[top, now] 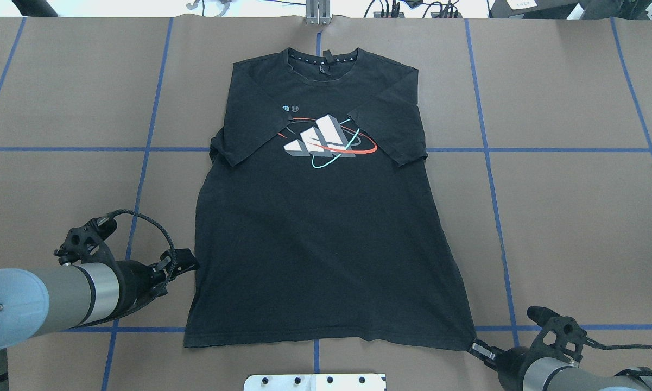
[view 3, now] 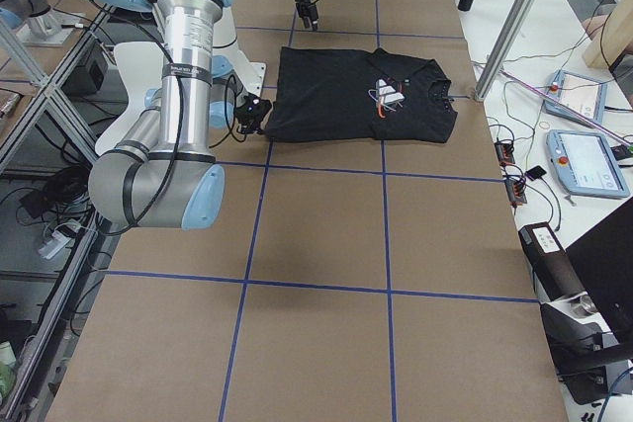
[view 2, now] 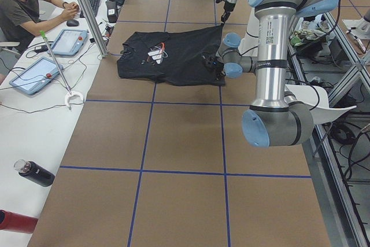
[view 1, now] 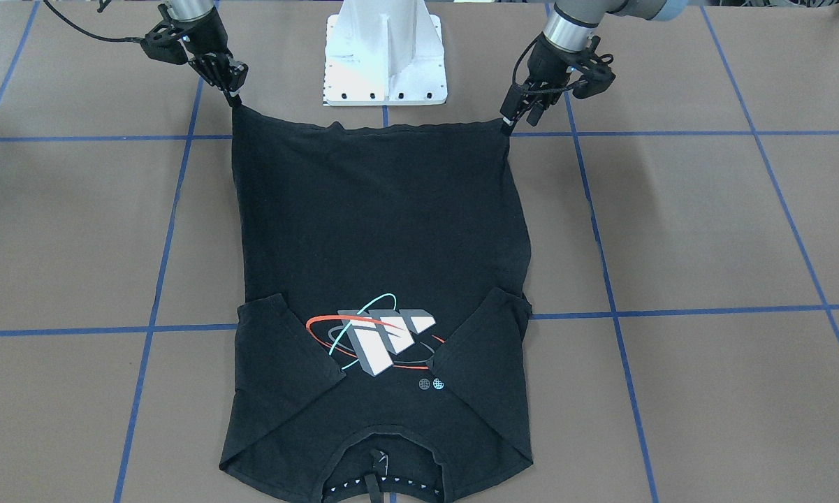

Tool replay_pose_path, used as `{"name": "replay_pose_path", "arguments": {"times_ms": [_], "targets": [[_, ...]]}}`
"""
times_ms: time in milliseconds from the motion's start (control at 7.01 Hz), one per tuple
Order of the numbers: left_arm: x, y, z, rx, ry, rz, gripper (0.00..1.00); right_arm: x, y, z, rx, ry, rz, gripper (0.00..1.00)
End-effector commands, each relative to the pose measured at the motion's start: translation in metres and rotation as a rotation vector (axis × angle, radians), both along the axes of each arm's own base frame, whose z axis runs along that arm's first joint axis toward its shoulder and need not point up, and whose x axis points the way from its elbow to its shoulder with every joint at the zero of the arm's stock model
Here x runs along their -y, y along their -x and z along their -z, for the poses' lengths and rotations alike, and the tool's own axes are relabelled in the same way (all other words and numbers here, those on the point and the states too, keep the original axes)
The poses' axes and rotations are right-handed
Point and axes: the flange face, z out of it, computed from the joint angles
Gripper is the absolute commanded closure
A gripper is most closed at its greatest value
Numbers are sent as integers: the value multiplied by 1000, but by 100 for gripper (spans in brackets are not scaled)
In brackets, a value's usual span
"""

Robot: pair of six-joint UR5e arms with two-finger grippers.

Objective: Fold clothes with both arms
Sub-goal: 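Move the left gripper to the other near hem corner and grasp both corners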

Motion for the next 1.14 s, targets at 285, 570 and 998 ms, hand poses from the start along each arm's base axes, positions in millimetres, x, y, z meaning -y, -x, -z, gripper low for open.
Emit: {"name": "replay_pose_path", "arguments": {"times_ms": [285, 570, 998], "targets": [[-37, -37, -20, 33, 73, 15, 30, 0, 1, 1, 4, -1, -2, 100], [-37, -47, -30, 56, 76, 13, 34, 0, 1, 1, 4, -1, -2, 100], [-37, -50, -30, 56, 76, 13, 41, 0, 1, 2, 5, -1, -2, 100]]}}
